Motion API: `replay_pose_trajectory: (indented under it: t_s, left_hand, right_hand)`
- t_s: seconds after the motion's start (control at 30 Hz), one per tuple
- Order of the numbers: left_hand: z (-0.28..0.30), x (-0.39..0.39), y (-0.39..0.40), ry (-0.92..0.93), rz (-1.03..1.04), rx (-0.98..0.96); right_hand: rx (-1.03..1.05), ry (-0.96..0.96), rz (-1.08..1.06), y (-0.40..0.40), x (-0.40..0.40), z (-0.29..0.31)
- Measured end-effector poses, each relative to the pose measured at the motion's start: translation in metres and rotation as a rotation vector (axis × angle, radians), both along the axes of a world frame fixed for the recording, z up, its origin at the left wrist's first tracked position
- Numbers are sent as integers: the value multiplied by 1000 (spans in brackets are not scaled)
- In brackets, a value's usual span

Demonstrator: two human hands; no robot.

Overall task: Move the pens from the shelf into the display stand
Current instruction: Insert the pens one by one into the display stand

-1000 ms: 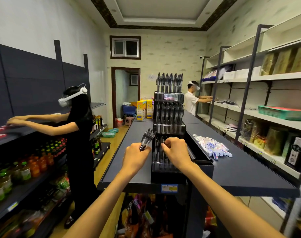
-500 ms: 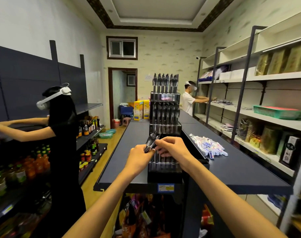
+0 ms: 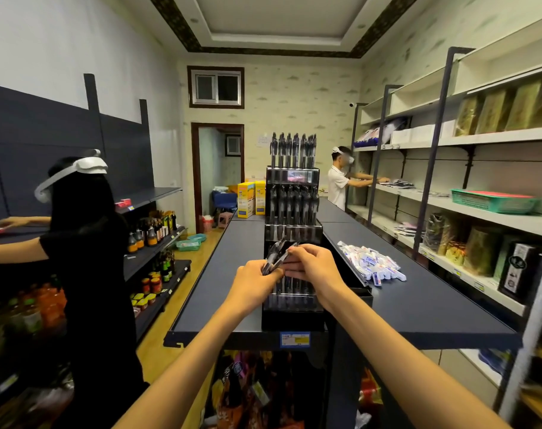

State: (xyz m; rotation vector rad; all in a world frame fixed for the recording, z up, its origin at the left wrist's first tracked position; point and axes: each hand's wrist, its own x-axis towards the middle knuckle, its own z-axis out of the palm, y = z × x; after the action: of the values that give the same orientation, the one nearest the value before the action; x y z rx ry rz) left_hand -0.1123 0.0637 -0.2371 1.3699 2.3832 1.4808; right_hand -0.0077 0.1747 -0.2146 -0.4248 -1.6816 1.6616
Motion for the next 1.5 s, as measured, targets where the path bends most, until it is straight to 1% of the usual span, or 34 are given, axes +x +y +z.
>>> replay_pose_trajectory:
  t_s: [0.1,0.2,0.23,0.3,0.37,0.43,0.5,0.57,0.7,0.83,0.97,1.4,1.5]
  left_hand:
    - [0,-3,-3,-59,-25,30]
    - [-1,-4,-9,-79,-24,55]
    - [-2,-5,-11,-70,-3,59]
    - [-2,-7,-13,-41,41,72]
    - [-2,-8,-15,-23,61,99]
    - [-1,-9,-16,-12,64,121]
    - [0,-10,-15,-6,67,119]
    - [0,-11,-14,-6,76,115]
    - [-2,-14,-12,5,84,116]
    - [-5,-17,-11,22,89,126]
    - [-7,-19,-11,26,82,122]
    - [-4,-19,5,23,103,78]
    - [-5,-20,7,13,95,82]
  right_hand:
    - [-97,80,-76,4,-4,7]
    - [-96,126,-174,17,-3,14]
    - [-48,120,-206,21,-2,16]
    - [120,77,-280,28,-1,16]
    - [353,-11,-366,32,0,13]
    - [578,-99,-405,31,0,10]
    - [721,-151,-419,28,0,7]
    - [802,-187,-448,26,-1,3]
    - [850,-246,-417,23,-2,-3]
    - [876,-302,-430,23,-5,-6]
    - [938,-436,-393,23,-7,-15]
    - [943,-557,-319,24,0,-14]
    - [924,-595,-358,22,4,-13]
